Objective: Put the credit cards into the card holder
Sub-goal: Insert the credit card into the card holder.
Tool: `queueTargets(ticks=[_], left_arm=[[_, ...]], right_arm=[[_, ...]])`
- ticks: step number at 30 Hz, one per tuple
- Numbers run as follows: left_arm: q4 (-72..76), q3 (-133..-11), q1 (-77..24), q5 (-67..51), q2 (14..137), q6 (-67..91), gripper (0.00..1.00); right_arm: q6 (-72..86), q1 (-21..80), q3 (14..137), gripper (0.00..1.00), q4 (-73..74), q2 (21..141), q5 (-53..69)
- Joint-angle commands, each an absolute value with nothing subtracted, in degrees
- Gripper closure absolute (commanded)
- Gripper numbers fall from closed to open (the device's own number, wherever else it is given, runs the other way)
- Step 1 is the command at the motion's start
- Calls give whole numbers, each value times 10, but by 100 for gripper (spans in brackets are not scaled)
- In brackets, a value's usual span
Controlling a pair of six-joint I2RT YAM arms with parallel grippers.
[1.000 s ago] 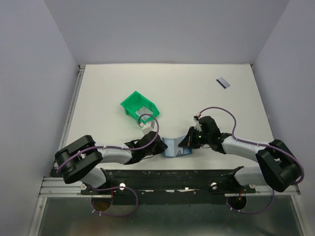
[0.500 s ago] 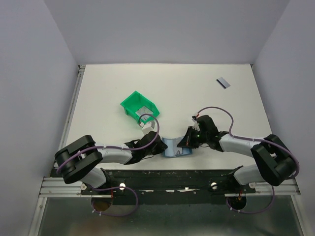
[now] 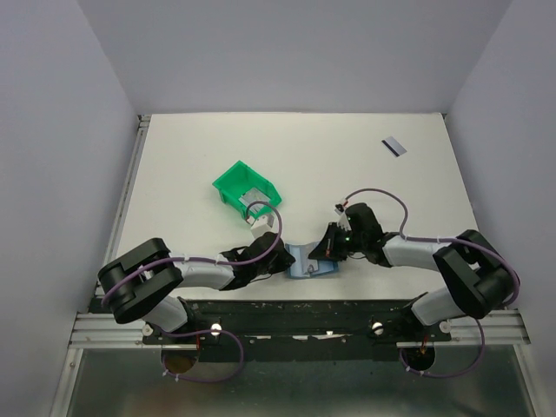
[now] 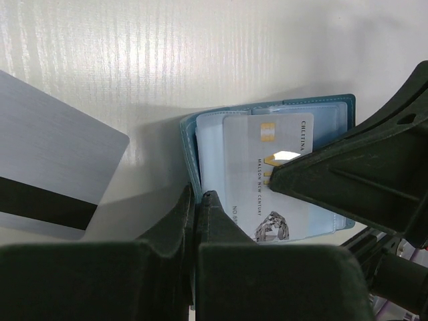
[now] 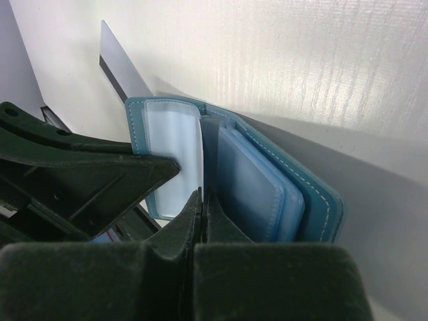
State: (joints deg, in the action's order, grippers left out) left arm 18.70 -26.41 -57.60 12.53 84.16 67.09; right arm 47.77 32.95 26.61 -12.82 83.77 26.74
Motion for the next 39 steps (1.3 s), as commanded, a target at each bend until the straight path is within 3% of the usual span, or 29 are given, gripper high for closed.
queueTargets(ticks=[1,12,35,39], left_arm=[[167,-270,-581,133,853,660,100],[157,-273,-580,134,856,658,99],[198,-262,-580,113,856,651,66],[152,-262,-580,124,837,650,60]], right_arm=[[481,332,253,100,-161,856,280],[474,333,244,100,-205,880,315],[482,331,243,100,-221,924,320],[476,332,243,99,-205,918,308]])
